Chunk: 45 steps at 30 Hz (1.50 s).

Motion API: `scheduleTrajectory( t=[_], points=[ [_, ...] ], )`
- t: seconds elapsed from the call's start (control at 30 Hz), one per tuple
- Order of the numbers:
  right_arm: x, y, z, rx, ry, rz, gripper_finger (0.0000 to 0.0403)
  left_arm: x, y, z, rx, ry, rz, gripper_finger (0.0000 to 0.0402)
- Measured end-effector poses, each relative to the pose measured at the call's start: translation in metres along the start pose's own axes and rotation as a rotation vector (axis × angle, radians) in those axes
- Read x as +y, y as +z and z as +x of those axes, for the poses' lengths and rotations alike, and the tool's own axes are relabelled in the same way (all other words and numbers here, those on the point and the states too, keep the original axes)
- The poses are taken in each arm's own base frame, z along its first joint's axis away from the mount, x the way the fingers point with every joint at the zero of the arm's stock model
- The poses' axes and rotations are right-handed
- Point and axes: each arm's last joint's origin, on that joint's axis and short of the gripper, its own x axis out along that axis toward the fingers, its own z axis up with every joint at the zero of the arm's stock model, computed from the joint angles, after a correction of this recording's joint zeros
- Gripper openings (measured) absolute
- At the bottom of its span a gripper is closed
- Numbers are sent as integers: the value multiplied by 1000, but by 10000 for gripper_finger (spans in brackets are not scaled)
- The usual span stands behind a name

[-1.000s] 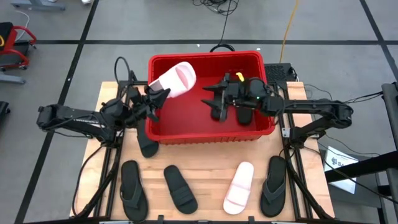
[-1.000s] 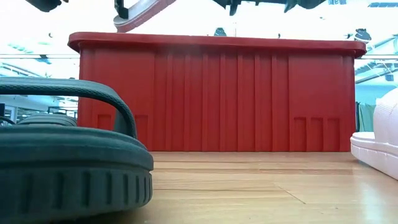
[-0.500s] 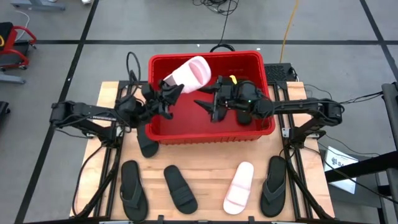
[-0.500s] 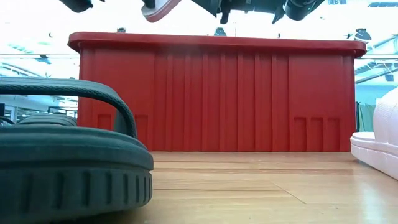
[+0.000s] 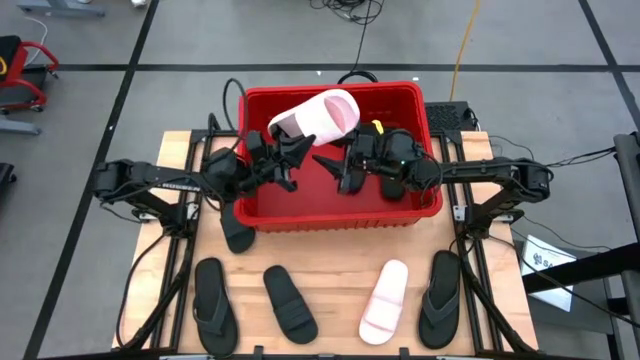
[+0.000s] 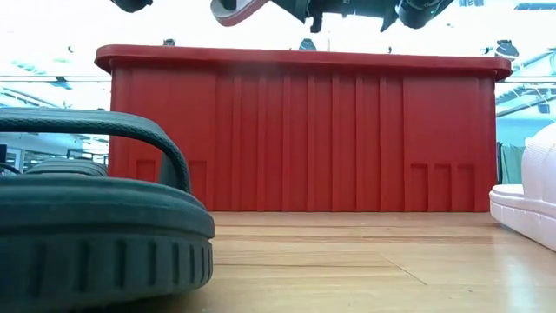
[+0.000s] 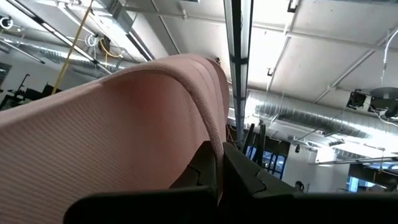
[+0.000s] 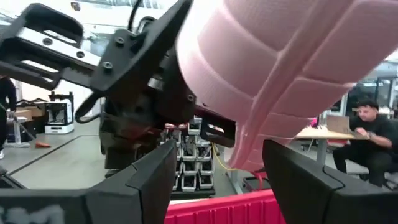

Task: Pick and place slides into bin
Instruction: Put the pink slide into the red bin

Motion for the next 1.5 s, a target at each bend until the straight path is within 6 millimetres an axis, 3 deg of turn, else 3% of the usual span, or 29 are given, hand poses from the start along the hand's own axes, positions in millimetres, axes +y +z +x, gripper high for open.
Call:
scheduleTrajectory(
  t=[0.67, 0.8, 1.0, 1.33, 1.5],
  points=[
    [0, 3, 0, -35, -36, 12, 220, -4, -3, -1, 23, 20, -12, 0],
    [0, 4, 0, -42, -36, 11, 192, -4, -3, -1, 25, 21, -12, 0],
    [-1, 4, 0, -42, -51, 11, 93, -4, -6, -1, 50, 28, -4, 0],
    [-8, 1, 0, -16, -57, -13, 89, 2, -5, 0, 48, 47, -76, 31],
    [-16, -1, -2, 27, -52, -17, 87, 4, -5, 0, 51, 51, -51, 68]
  ],
)
